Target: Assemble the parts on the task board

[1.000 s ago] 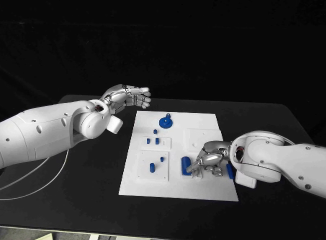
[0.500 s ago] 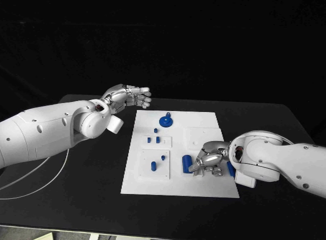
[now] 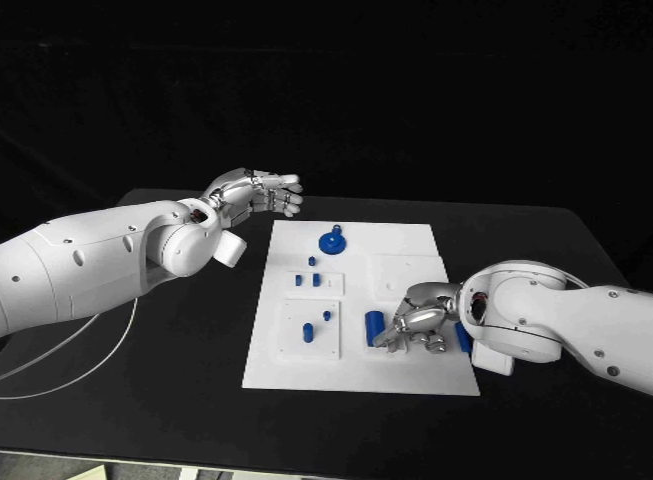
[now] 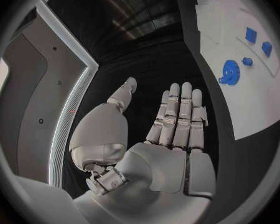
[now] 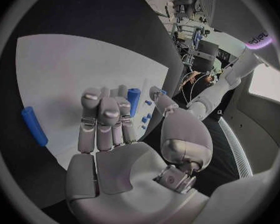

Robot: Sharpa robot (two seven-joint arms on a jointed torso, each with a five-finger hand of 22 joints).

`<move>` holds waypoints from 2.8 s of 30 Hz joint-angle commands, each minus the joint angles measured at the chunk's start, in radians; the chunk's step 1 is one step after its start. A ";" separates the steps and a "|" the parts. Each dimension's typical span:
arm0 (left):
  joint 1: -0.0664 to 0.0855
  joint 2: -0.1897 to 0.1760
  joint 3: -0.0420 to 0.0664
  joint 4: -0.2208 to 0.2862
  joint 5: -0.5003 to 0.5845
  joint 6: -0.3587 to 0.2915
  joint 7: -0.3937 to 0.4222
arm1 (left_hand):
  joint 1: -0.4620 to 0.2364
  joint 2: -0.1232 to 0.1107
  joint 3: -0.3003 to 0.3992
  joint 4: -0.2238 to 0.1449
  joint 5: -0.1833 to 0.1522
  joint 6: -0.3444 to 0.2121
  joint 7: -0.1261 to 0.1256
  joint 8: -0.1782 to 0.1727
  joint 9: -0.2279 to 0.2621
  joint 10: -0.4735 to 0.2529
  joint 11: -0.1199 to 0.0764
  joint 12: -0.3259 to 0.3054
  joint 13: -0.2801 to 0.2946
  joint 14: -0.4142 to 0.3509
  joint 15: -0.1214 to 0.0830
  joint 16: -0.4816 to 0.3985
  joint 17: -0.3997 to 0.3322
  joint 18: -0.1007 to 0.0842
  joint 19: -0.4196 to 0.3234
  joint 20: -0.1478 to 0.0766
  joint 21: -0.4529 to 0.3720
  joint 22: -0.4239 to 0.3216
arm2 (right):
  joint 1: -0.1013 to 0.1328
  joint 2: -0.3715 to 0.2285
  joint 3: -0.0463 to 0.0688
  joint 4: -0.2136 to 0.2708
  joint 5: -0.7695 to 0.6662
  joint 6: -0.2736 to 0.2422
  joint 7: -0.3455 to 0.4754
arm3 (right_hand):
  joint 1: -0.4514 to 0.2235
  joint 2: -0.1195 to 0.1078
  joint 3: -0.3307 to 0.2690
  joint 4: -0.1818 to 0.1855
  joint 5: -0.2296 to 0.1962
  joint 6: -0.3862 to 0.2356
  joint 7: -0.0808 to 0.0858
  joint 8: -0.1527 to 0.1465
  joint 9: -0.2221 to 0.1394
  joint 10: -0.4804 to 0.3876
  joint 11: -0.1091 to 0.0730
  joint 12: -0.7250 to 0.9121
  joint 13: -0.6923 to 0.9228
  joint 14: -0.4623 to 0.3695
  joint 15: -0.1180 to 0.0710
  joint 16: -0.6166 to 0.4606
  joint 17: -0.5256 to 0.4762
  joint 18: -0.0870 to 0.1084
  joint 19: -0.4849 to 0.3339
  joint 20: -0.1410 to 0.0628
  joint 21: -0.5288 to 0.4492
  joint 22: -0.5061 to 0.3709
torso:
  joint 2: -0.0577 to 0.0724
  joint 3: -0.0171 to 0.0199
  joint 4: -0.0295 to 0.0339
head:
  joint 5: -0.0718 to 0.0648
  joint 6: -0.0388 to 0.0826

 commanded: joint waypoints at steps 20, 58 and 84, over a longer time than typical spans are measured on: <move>0.001 0.007 0.001 -0.015 0.000 0.016 0.008 | -0.001 0.000 -0.001 -0.010 -0.007 -0.008 -0.001 0.002 -0.002 -0.002 0.005 -0.005 -0.001 0.000 0.003 -0.005 0.002 0.014 0.005 0.002 -0.004 0.003 | 0.006 -0.085 0.070 0.049 0.004 -0.134 0.092 | -0.012 0.054 -0.062 -0.066 0.006 -0.011 0.002 -0.001 0.002 0.000 0.002 -0.007 0.004 -0.003 -0.003 -0.002 -0.001 0.053 -0.005 -0.013 -0.010 -0.010 | -0.001 0.0014 -0.0019 | -0.007 0.011; 0.000 0.013 -0.002 -0.014 0.000 0.027 0.009 | -0.006 0.003 -0.003 -0.010 -0.009 -0.006 -0.002 0.004 -0.002 0.000 0.004 -0.004 0.000 0.002 0.003 -0.005 0.004 0.013 0.007 0.002 -0.007 0.005 | 0.016 -0.257 0.033 -0.039 -0.132 0.031 -0.010 | 0.014 0.075 -0.082 -0.096 0.027 -0.023 0.008 -0.005 0.013 -0.007 0.008 -0.019 0.002 -0.004 0.003 -0.010 -0.004 0.053 -0.009 -0.003 -0.016 -0.016 | 0.000 0.0011 -0.0005 | -0.116 0.013; 0.000 0.006 -0.002 -0.011 0.000 0.026 0.005 | -0.007 0.004 -0.005 -0.011 -0.009 -0.006 -0.002 0.004 -0.002 0.000 0.004 -0.004 0.000 0.002 0.003 -0.006 0.005 0.013 0.007 0.002 -0.008 0.006 | -0.041 -0.202 0.023 -0.065 -0.155 0.032 -0.021 | 0.066 0.109 -0.048 -0.090 -0.013 -0.016 0.006 -0.003 0.018 -0.003 0.006 -0.020 0.002 -0.001 0.002 -0.012 -0.005 0.053 -0.007 -0.004 -0.016 -0.018 | 0.001 -0.0009 0.0005 | -0.116 -0.003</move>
